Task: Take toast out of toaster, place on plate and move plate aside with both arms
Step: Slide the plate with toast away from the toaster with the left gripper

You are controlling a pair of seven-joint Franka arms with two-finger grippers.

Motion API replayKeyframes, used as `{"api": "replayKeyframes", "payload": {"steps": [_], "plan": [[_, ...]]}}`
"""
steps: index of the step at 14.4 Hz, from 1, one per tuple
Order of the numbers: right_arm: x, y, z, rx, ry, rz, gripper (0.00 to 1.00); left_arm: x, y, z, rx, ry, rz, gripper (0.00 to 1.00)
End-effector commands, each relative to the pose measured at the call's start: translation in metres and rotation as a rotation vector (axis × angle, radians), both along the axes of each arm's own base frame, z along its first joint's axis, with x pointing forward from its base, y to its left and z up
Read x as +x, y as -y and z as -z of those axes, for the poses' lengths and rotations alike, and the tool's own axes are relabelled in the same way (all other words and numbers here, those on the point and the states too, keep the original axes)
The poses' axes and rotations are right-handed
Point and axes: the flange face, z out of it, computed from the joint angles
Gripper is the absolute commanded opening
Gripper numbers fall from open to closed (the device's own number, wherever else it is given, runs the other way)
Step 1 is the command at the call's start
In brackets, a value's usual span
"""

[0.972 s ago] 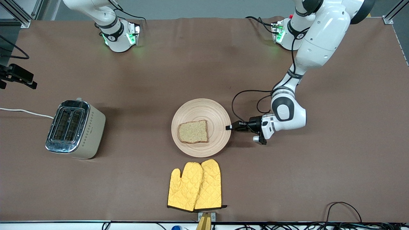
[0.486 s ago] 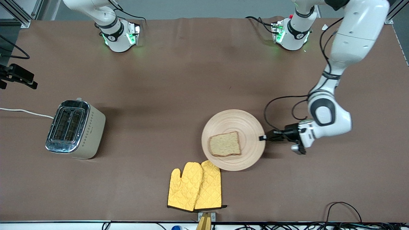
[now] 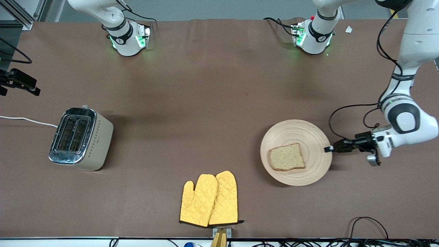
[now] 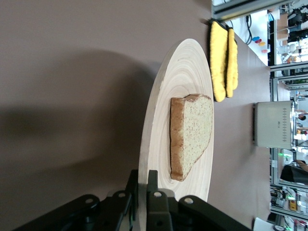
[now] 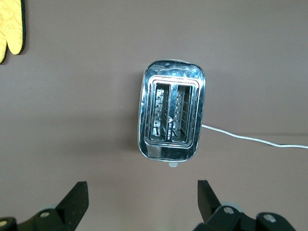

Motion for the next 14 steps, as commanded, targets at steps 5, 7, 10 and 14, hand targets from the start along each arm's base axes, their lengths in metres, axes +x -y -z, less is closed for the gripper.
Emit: {"api": "replayKeyframes", "payload": {"steps": [5,7,10,14], "plan": [[-0.003,-0.001,-0.003,0.018,0.008,0.004,1.0,-0.021,-0.106,0.013,-0.016,0.024,-0.012,0.0],[-0.003,-0.001,-0.003,0.018,0.008,0.005,1.0,-0.031,-0.123,0.02,-0.022,0.022,-0.001,0.0],[-0.003,-0.002,-0.003,0.018,0.008,0.005,1.0,-0.043,-0.135,0.036,-0.05,0.048,0.026,0.0],[-0.003,-0.002,-0.003,0.018,0.008,0.008,1.0,-0.055,-0.139,0.062,-0.084,0.045,0.038,0.02]]}}
